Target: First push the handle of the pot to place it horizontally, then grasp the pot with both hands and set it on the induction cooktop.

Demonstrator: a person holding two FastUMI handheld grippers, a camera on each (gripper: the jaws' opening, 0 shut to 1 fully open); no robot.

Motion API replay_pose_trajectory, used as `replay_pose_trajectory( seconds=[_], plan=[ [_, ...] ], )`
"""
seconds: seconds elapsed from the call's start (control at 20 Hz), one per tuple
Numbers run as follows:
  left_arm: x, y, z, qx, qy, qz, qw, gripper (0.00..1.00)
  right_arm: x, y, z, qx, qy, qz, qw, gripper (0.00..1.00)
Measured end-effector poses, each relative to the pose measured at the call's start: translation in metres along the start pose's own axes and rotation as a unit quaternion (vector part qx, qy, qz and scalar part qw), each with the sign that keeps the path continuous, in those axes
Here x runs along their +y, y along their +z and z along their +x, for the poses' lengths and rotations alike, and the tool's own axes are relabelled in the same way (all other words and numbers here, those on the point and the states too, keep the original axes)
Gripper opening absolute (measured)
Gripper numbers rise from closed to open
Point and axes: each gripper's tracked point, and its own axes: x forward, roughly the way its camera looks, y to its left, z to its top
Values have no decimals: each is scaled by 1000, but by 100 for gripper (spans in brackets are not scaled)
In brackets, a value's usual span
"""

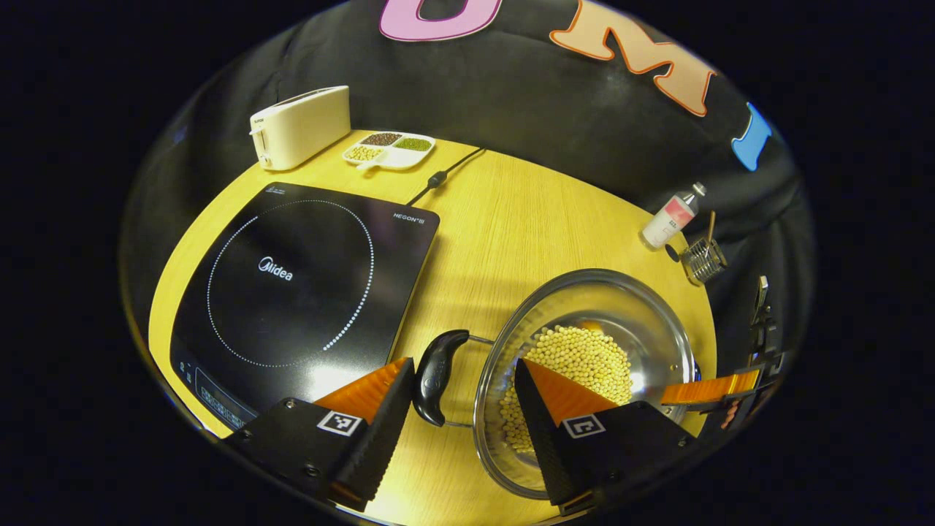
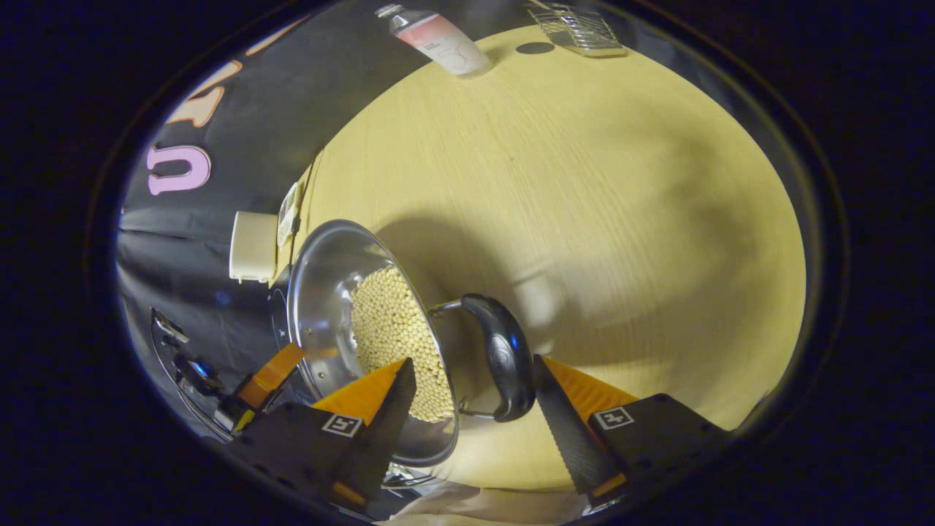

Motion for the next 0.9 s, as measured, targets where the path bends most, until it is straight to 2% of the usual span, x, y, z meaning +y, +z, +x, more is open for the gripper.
replay_pose_trajectory(
  seconds=[0.05,0.1,0.15,0.25,0.3,0.35,0.45,0.5,0.6,0.65,0.7,0.75,0.8,0.85,0.9],
  plan=[
    [0,-1,4,4,1,0,1000,85,-2,2,2,0,-1,1,1000,88],
    [0,-3,8,13,1,2,1000,85,-4,2,3,1,-4,3,1000,98],
    [2,-6,12,22,4,7,1000,84,-8,4,4,1,-9,6,1000,82],
    [6,-9,19,35,11,23,999,85,-13,7,9,0,-18,10,1000,82],
    [6,-10,23,42,10,30,999,77,-15,8,11,-1,-21,11,1000,81],
    [7,-12,26,47,9,34,998,74,-12,9,13,2,-15,15,1000,80],
    [8,-13,29,55,6,46,997,76,-13,8,22,9,-17,17,1000,69],
    [7,-12,30,56,3,53,997,74,-5,7,23,11,-4,23,1000,69],
    [6,-14,30,59,2,62,996,74,-6,7,24,13,-9,23,1000,53],
    [5,-13,28,59,0,57,997,70,-7,8,25,10,-12,22,1000,54],
    [3,-14,28,61,0,47,997,69,-9,9,24,5,-20,22,1000,59],
    [2,-17,27,64,-1,43,997,66,-11,13,23,-3,-32,23,999,51],
    [0,-18,26,65,-2,42,997,65,-15,13,20,-8,-46,27,999,51],
    [-2,-18,26,63,0,47,997,66,-19,14,16,-13,-57,28,998,59],
    [-7,-18,22,58,4,57,997,65,-25,12,11,-16,-63,28,997,58]
  ],
)
